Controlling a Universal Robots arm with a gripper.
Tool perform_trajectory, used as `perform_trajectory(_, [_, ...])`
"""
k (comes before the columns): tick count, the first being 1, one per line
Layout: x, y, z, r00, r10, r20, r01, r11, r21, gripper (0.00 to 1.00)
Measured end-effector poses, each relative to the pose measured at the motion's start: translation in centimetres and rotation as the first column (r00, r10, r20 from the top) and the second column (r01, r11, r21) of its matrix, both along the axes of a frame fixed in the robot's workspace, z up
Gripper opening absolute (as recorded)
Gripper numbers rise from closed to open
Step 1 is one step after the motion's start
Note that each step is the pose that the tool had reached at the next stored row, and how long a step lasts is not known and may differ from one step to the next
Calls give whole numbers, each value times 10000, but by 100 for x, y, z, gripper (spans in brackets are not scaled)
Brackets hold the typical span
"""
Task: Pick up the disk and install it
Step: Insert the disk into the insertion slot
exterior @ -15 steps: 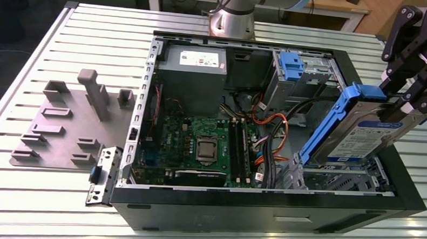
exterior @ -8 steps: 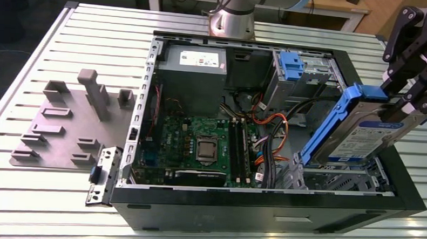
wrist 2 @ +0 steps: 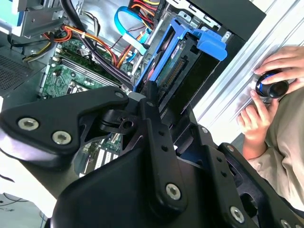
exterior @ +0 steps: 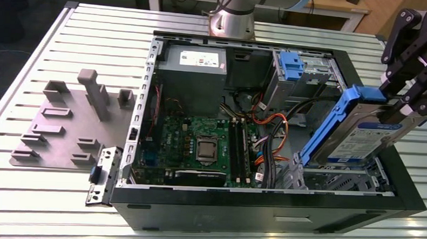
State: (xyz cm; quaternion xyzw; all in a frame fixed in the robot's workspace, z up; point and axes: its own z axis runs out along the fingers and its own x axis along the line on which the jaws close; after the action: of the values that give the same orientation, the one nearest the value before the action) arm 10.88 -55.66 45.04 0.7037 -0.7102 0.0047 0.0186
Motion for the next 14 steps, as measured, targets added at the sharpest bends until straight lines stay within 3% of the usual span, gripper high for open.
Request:
perform_trajectory(6, [0,0,-9,10000,0,0,0,10000,1,35])
perform_trajectory(14, [0,0,-101,10000,-1,0,1,10000,-1,35])
